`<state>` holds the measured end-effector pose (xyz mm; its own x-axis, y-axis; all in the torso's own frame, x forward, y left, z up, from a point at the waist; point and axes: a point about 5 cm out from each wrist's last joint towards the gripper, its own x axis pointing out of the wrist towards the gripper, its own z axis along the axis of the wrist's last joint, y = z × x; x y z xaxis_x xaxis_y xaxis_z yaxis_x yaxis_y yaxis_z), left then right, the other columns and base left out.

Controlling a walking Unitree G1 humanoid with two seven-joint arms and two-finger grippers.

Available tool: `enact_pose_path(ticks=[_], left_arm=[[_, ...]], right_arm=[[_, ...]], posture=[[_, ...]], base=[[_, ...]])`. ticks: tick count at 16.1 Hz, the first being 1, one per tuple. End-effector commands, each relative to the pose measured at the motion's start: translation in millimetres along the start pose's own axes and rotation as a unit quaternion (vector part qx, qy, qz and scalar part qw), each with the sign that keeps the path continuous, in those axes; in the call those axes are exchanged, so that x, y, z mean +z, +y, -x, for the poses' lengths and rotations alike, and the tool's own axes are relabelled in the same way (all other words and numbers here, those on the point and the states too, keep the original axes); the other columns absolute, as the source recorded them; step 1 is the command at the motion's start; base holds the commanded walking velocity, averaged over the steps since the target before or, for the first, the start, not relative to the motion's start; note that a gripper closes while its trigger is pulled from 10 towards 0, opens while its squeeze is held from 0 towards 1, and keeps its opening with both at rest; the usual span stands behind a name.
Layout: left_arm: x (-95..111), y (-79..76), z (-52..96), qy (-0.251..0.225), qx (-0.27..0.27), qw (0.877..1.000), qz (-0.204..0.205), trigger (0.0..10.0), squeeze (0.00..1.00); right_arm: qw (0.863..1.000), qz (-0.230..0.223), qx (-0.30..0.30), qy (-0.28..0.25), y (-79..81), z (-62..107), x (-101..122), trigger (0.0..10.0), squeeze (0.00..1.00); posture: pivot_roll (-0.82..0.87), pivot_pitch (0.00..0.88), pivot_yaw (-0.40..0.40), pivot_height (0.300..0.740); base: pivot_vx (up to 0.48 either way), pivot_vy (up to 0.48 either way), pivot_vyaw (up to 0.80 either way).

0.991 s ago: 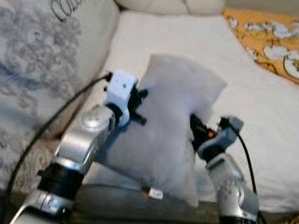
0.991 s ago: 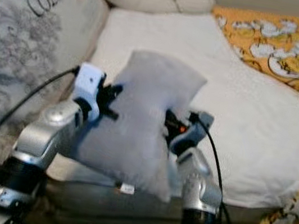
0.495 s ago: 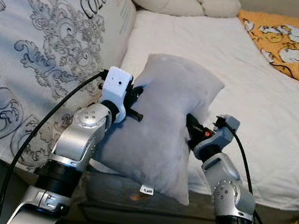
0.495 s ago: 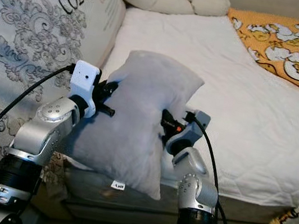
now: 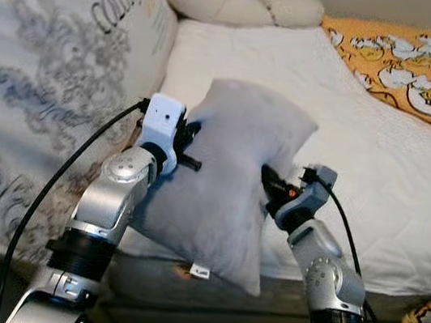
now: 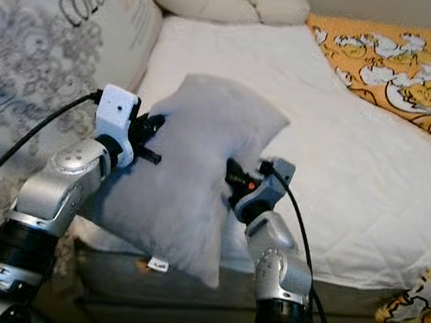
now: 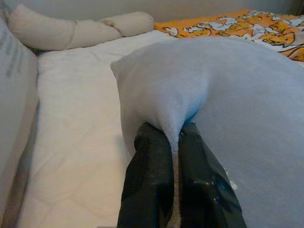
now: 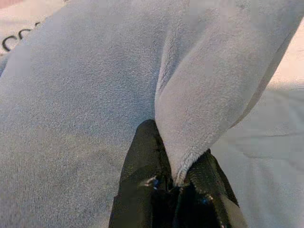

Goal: Clean up the room

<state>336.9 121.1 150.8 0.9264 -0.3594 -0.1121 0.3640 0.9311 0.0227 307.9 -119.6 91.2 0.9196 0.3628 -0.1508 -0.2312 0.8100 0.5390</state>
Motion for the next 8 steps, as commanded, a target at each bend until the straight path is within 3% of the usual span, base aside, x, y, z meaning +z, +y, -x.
enact_pose_path(ticks=[1, 3, 4, 5, 6, 8], left_arm=[[11.3, 3.6, -2.0, -0.022, 0.008, 1.0, -0.005, 10.0, 0.0], [11.4, 3.8, -2.6, -0.022, 0.009, 1.0, -0.003, 10.0, 0.0], [11.3, 3.7, -2.8, -0.023, 0.009, 1.0, -0.002, 10.0, 0.0], [11.4, 3.7, -2.9, -0.022, 0.009, 1.0, -0.003, 10.0, 0.0], [11.3, 3.8, -2.8, -0.022, 0.01, 1.0, -0.002, 10.0, 0.0], [11.2, 4.1, -2.5, -0.022, 0.011, 1.0, -0.002, 10.0, 0.0]], right_arm=[[1.0, 0.008, 0.011, -0.011, 4.8, -2.5, 5.9, 10.0, 0.0], [1.0, 0.021, 0.018, -0.003, 4.7, -2.7, 6.6, 10.0, 0.0], [0.999, 0.045, 0.026, 0.005, 7.5, -3.0, 5.0, 10.0, 0.0], [0.999, 0.037, 0.028, 0.006, 8.9, -3.3, 4.0, 10.0, 0.0], [0.999, 0.018, 0.028, 0.0, 8.1, -3.3, 4.9, 10.0, 0.0], [0.999, 0.025, 0.029, 0.001, 7.8, -3.4, 5.0, 10.0, 0.0]], posture=[[-0.03, 0.0, 0.069, 0.74], [-0.04, 0.0, 0.068, 0.74], [-0.03, 0.0, 0.067, 0.74], [-0.03, 0.0, 0.065, 0.74], [-0.03, 0.0, 0.064, 0.74], [-0.03, 0.0, 0.064, 0.74]], base=[[0.277, 0.0, 0.0], [0.279, 0.0, 0.0], [0.277, 0.0, 0.8], [0.277, 0.0, 0.8], [0.281, 0.0, 0.0], [0.281, 0.0, 0.0]])
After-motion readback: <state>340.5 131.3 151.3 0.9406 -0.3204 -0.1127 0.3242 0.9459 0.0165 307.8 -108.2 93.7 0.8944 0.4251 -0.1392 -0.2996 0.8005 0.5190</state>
